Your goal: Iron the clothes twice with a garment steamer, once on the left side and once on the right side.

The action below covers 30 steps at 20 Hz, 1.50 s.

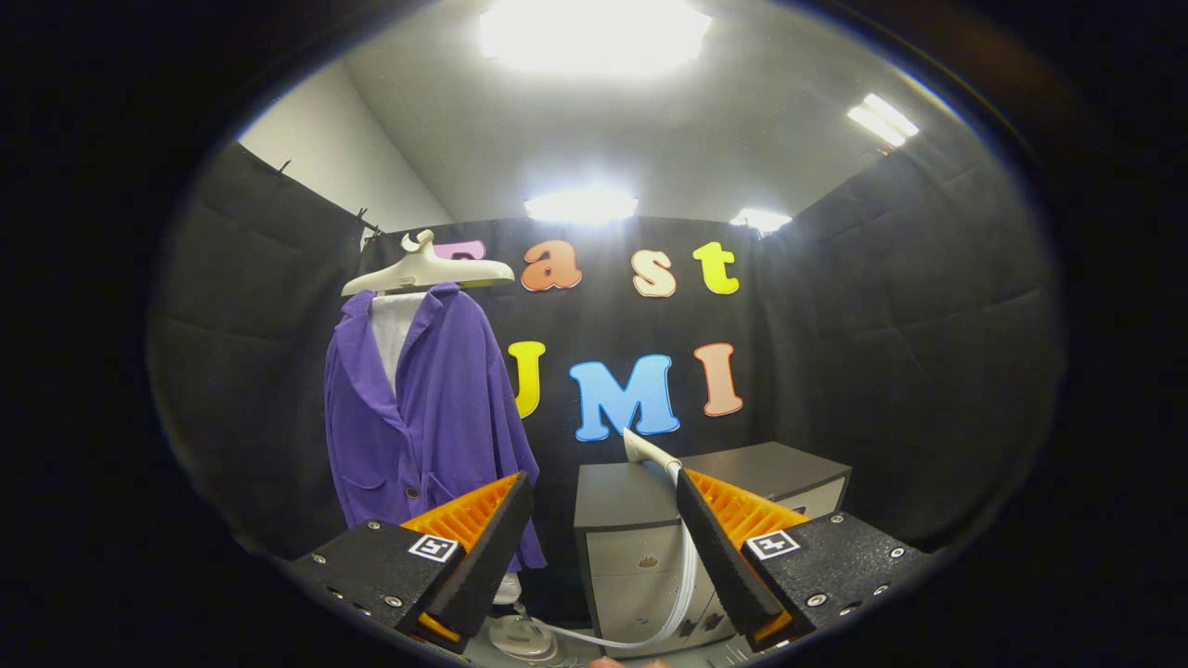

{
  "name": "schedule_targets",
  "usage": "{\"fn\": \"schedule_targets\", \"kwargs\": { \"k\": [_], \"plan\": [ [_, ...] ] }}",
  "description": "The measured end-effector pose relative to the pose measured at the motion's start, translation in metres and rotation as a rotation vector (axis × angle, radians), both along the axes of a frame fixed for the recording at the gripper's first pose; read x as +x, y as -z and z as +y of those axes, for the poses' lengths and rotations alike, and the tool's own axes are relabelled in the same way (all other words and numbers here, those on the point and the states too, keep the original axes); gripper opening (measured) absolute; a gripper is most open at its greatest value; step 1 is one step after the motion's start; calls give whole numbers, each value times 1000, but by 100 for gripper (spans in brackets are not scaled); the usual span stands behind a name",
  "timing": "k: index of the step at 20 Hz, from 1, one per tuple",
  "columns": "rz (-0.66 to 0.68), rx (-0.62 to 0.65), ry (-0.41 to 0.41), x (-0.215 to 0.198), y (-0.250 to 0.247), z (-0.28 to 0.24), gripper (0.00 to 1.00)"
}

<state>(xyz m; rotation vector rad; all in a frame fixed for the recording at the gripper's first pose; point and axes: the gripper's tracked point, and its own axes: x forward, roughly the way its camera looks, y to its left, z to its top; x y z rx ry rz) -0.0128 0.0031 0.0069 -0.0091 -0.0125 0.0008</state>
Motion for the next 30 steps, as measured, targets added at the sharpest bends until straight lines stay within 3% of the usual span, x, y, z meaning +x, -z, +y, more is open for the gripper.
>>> {"fn": "schedule_targets", "kwargs": {
  "k": [7, 16, 26, 30],
  "plan": [
    [18, -3, -20, 2, 7, 10, 96],
    [8, 7, -20, 46, -2, -2, 96],
    [98, 6, 23, 162, 7, -57, 96],
    [136, 18, -5, 212, 15, -74, 96]
  ]
}}
